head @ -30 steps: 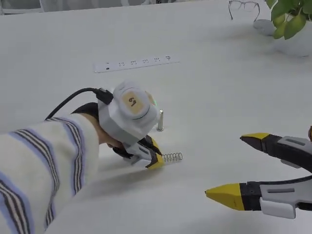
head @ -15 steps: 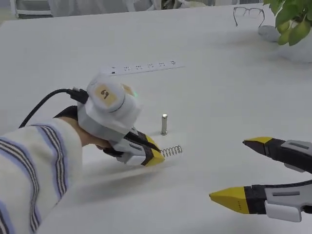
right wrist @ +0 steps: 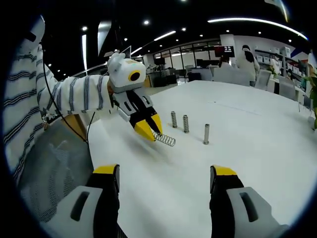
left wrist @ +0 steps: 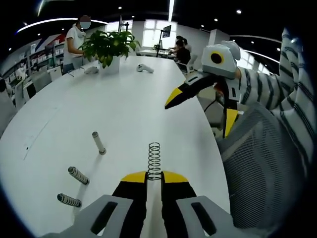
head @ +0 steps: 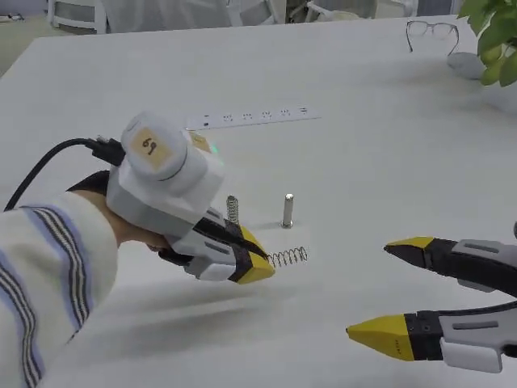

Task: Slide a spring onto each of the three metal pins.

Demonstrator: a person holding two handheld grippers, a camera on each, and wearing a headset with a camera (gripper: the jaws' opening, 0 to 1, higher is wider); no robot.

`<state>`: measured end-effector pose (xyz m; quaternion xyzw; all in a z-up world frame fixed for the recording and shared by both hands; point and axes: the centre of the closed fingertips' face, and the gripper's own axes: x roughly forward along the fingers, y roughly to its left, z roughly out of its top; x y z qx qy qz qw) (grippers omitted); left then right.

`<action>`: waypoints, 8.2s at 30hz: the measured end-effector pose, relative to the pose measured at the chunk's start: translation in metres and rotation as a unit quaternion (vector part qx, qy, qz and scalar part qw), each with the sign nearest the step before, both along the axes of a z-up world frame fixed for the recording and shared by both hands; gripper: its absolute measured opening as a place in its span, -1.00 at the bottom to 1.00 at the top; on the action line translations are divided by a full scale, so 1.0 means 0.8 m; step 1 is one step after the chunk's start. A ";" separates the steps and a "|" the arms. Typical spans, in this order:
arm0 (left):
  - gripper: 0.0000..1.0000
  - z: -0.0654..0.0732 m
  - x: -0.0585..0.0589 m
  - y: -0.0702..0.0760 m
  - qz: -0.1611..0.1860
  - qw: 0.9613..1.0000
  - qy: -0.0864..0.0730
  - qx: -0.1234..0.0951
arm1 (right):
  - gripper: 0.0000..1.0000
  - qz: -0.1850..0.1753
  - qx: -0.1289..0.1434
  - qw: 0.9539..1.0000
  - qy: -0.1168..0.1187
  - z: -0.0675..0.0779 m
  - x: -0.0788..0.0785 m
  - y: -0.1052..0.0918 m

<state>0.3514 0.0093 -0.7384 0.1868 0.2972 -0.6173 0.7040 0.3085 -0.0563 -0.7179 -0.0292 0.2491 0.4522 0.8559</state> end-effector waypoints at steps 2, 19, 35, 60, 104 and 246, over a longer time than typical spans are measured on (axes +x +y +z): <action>-0.96 0.004 -0.005 0.002 0.000 1.000 -0.002 -0.003 | 0.45 0.014 0.006 1.000 0.001 0.002 0.000 0.006; -0.96 0.010 -0.036 0.026 0.004 1.000 0.019 -0.012 | 0.31 0.104 0.001 0.994 -0.014 0.008 0.005 0.049; -0.96 0.018 -0.055 0.030 -0.001 0.999 0.015 -0.043 | -0.25 0.172 0.009 0.985 -0.004 0.001 0.000 0.085; -0.96 0.019 -0.062 0.035 0.022 0.997 0.028 -0.075 | -0.85 0.227 -0.005 0.973 0.031 -0.015 -0.010 0.098; -0.96 0.004 -0.075 0.036 0.033 0.995 0.036 -0.084 | -0.83 0.297 -0.063 0.952 0.044 -0.007 -0.022 0.106; -0.21 0.014 -0.036 0.049 0.196 0.966 -0.047 -0.164 | -0.84 0.418 -0.310 0.854 -0.001 0.018 -0.004 0.115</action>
